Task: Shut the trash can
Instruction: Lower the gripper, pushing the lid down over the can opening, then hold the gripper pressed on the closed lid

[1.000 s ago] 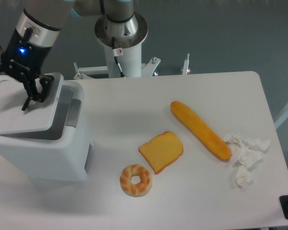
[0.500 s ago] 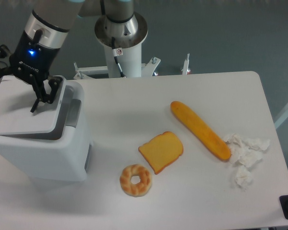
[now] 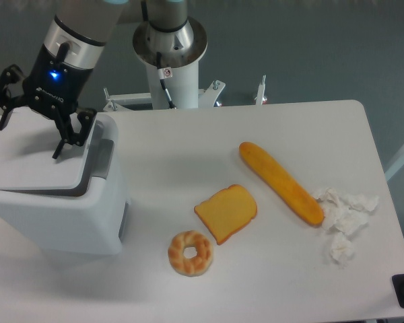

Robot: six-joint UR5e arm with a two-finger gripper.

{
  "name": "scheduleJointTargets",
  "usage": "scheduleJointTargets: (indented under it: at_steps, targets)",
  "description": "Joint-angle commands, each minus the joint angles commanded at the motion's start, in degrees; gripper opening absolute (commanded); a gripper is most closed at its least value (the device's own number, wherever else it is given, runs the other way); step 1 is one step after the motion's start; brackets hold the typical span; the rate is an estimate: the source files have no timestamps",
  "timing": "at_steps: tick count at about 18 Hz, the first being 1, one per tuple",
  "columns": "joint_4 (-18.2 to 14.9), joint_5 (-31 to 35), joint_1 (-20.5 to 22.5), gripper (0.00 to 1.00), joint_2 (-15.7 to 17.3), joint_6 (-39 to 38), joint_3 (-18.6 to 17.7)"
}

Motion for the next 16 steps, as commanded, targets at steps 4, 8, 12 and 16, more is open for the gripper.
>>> scheduleJointTargets:
  at_steps: [4, 8, 12, 16]
  targets:
    - [0.00, 0.35, 0.53, 1.00, 0.00, 0.09, -0.70]
    - [0.00, 0.35, 1.14, 1.00, 0.09, 0.09, -1.05]
    - [0.00, 0.35, 1.14, 1.00, 0.09, 0.09, -1.14]
    - [-0.09, 0.26, 1.14, 1.00, 0.18, 0.00, -1.32]
